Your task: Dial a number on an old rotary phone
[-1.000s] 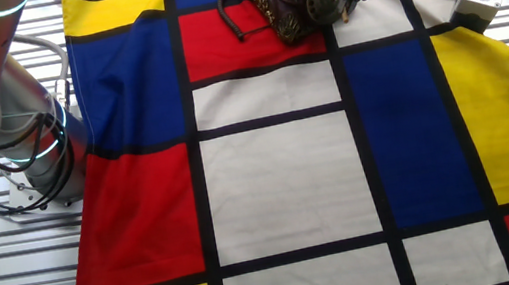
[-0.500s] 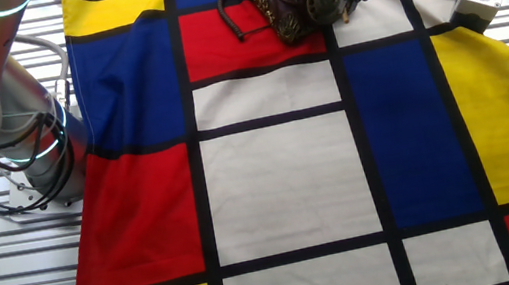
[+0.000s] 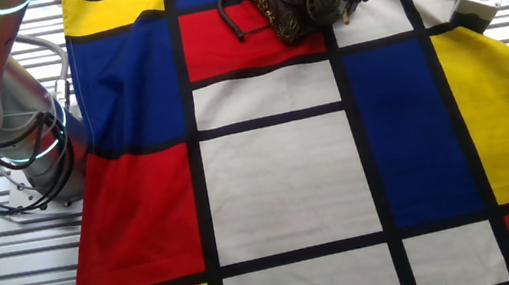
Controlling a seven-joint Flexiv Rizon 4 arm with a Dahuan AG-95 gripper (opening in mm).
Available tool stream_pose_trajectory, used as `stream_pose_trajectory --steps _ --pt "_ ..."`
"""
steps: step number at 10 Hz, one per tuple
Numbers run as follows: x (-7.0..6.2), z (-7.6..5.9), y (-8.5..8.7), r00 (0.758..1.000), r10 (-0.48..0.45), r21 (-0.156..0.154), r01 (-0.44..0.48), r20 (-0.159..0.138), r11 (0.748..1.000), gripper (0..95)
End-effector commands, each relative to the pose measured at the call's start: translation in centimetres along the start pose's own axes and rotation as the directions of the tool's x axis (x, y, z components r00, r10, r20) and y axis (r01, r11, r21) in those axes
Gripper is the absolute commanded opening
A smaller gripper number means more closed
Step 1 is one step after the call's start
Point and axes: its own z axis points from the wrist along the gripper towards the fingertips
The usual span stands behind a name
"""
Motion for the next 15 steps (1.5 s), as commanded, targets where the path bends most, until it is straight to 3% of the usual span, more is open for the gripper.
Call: stream_pose_trajectory --steps 1,15 --pt "0.02 0.07 -0.06 1.000 0.002 0.002 -0.002 0.002 1.000 0.0" --pt "0.24 0.67 -0.57 1.000 0.003 -0.003 -0.003 -0.017 1.000 0.0"
